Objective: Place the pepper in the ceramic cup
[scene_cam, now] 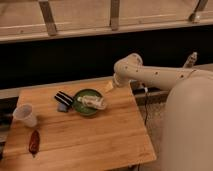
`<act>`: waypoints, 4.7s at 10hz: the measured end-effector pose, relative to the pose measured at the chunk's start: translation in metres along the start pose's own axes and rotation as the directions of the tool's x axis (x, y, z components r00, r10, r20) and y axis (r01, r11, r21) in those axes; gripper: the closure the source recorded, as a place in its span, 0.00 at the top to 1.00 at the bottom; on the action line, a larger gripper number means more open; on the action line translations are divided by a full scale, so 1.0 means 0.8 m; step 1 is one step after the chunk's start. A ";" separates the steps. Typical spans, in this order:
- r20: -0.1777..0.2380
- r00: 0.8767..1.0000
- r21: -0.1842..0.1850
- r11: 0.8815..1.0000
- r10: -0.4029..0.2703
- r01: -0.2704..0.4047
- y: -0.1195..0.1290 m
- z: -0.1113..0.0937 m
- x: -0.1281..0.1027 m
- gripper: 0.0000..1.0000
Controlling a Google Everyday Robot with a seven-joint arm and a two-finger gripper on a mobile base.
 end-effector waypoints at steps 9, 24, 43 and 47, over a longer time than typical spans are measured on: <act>0.007 1.000 -0.001 1.000 -0.004 0.004 0.000 -0.001 0.000 0.80; 0.008 0.965 -0.011 0.965 -0.261 0.261 0.287 -0.003 -0.037 0.80; 0.067 0.856 -0.253 0.821 -0.513 0.512 0.442 -0.024 0.042 0.80; 0.068 0.815 -0.234 0.785 -0.575 0.573 0.488 -0.025 0.069 0.80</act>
